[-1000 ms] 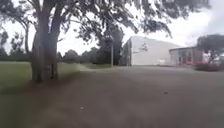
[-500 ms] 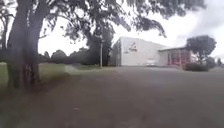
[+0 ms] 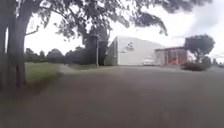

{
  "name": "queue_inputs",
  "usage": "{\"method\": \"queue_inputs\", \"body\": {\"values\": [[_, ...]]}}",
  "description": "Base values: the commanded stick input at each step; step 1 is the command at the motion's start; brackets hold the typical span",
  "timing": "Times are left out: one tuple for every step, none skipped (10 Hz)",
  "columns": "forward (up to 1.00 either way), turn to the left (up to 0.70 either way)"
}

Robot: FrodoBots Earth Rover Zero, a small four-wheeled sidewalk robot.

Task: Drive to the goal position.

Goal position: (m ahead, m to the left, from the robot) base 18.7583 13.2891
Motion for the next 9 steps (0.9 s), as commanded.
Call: {"method": "queue_inputs", "body": {"values": [[1.0,0.0],[1.0,0.0],[1.0,0.0],[1.0,0.0],[1.0,0.0],[1.0,0.0],[1.0,0.0],[1.0,0.0],[1.0,0.0]]}}
